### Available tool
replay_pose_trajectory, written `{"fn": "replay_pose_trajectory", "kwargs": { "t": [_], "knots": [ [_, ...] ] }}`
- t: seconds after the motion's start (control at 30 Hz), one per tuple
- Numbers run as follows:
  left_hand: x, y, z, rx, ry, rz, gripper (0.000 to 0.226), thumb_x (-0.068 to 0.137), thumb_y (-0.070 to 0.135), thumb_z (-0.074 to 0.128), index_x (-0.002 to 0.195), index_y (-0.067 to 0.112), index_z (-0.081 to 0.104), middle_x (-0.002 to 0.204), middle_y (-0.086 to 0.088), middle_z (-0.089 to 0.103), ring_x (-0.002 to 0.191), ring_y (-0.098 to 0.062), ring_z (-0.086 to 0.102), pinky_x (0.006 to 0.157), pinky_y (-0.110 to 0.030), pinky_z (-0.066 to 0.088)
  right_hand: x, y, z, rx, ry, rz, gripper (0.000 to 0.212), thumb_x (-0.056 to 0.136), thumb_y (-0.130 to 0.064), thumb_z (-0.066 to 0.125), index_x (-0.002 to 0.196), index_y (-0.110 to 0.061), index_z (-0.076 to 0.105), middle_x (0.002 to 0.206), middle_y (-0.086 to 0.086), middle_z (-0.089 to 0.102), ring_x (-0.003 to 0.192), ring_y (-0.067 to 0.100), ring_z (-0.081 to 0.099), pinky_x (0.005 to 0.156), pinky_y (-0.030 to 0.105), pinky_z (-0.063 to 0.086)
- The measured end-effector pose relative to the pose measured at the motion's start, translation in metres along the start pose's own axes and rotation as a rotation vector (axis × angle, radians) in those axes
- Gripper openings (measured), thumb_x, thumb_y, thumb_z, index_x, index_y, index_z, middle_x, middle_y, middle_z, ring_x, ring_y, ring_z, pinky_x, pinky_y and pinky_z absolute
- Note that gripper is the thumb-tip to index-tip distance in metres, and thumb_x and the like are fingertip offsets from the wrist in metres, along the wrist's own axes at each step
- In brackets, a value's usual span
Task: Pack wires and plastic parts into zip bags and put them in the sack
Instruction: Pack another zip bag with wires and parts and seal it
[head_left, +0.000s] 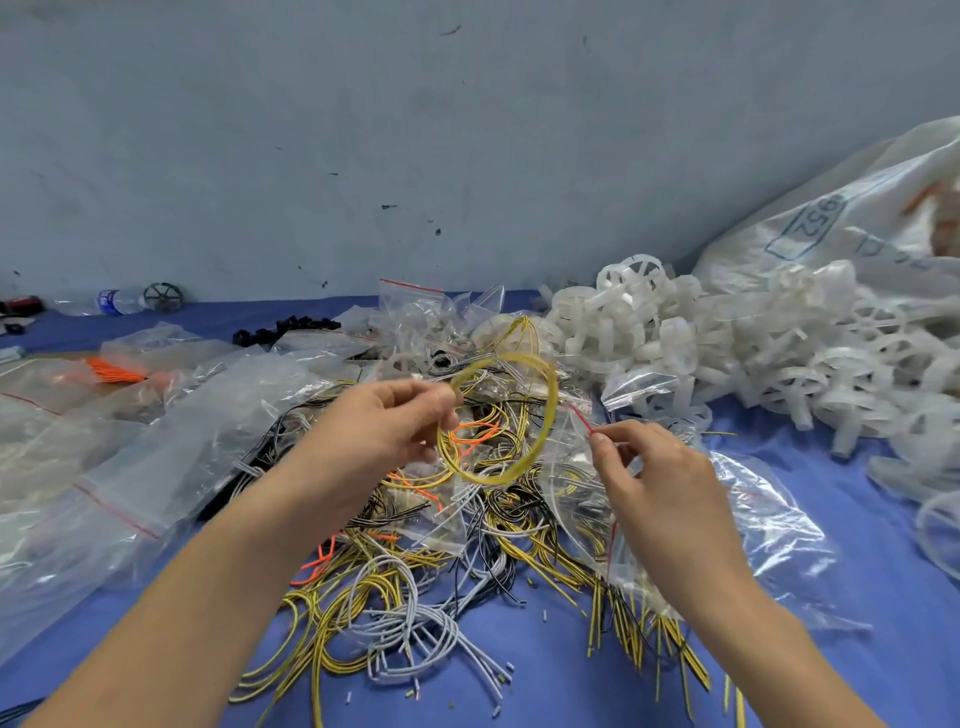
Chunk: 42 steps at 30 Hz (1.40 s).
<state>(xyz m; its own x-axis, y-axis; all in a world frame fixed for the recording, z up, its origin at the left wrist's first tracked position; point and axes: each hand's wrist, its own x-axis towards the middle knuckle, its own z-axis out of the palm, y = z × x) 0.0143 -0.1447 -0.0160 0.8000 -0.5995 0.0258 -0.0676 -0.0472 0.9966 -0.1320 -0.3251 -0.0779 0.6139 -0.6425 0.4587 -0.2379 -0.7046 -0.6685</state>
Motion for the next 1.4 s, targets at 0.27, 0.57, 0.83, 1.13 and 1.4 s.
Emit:
{"fn": "replay_pose_trajectory", "kwargs": {
  "t": [0.27,0.57,0.83,1.13,1.4],
  "knots": [
    [-0.008,-0.030,0.037,0.025,-0.132,-0.271,0.016,0.090,0.012,0.067,0.094,-0.003,0.070,0.071,-0.004,0.067,0.053,-0.009,0.053,0.055,-0.021,0.054,-0.004,-0.005,0.000,-0.002,0.087,-0.002,0.015,0.095,-0.034,0.056,0.095,-0.028,0.071,0.087,-0.009,0.056,0.074,0.013,0.056,0.063,0.034,0.041],
    [-0.005,-0.033,0.075,-0.023,-0.013,-0.163,0.014,0.093,0.007,0.061,0.087,-0.004,0.069,0.070,-0.012,0.067,0.053,-0.014,0.064,0.052,-0.021,0.054,-0.022,-0.025,0.001,-0.285,0.035,-0.231,0.014,0.094,-0.036,0.058,0.091,-0.027,0.069,0.081,-0.005,0.052,0.058,0.023,0.059,0.044,0.029,0.033],
    [-0.001,-0.043,0.111,0.147,-0.269,-0.141,0.015,0.095,-0.001,0.053,0.086,0.007,0.063,0.061,0.006,0.064,0.059,-0.001,0.062,0.052,-0.010,0.047,-0.018,-0.020,0.000,-0.244,0.038,-0.208,0.017,0.096,-0.037,0.055,0.094,-0.028,0.068,0.086,-0.006,0.053,0.067,0.021,0.060,0.052,0.032,0.036],
    [0.018,-0.034,0.061,0.584,-0.306,0.018,0.028,0.097,0.033,0.055,0.080,0.019,0.071,0.053,0.006,0.061,0.036,-0.007,0.044,0.036,-0.014,0.032,-0.007,-0.002,-0.001,-0.284,-0.068,-0.085,0.025,0.098,-0.045,0.045,0.104,-0.030,0.064,0.098,-0.007,0.055,0.081,0.024,0.064,0.063,0.034,0.046],
    [0.055,-0.044,-0.007,1.155,-0.052,0.221,0.016,0.098,0.035,0.054,0.109,0.032,0.064,0.091,0.016,0.066,0.068,0.007,0.057,0.057,-0.017,0.040,-0.005,0.000,0.003,-0.294,-0.175,-0.048,0.028,0.099,-0.048,0.040,0.104,-0.031,0.062,0.098,-0.010,0.056,0.089,0.020,0.062,0.071,0.035,0.050]
  ]
}}
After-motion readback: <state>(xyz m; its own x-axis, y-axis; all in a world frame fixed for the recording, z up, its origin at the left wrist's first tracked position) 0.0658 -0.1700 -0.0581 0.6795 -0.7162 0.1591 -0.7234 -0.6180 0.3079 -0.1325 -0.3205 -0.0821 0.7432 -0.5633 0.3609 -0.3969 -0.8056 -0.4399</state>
